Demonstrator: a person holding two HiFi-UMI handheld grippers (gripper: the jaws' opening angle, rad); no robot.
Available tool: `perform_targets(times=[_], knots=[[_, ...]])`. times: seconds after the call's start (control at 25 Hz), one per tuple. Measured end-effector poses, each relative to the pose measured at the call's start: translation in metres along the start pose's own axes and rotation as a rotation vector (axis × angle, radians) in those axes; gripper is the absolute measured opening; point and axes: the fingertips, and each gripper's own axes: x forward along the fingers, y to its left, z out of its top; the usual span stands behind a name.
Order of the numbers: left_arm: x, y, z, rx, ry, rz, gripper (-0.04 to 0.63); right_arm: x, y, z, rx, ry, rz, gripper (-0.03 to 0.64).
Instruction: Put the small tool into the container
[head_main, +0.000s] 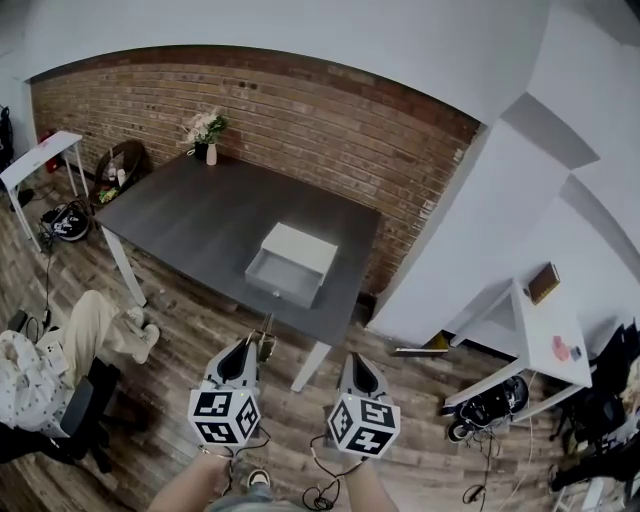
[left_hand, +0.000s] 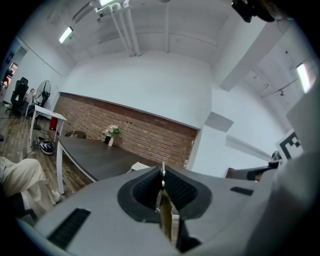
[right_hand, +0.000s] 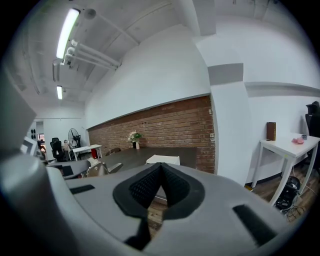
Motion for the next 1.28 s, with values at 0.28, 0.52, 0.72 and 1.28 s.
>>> perform_targets(times=[0.28,0.52,0.72,1.28], knots=[[0.027,0.013,-0.005,-0.013,0.014,-0.003,0.020,0.028,-0.004,-0.002,-0.007,0.021,-0.006,0.002],[0.054,0.017,-0.006,-0.014,0.023,0.007,0.020,0.058,-0.013,-0.001,0.000,0.036,0.006,0.002],[0.090,0.027,-0.004,-0.010,0.013,0.020,0.020,0.099,-0.022,0.003,-0.001,0.040,0.017,0.002],[0.219,0.049,0.026,-0.001,-0.001,0.084,0.020,0.240,-0.045,0.051,-0.009,0.038,0.097,0.002]])
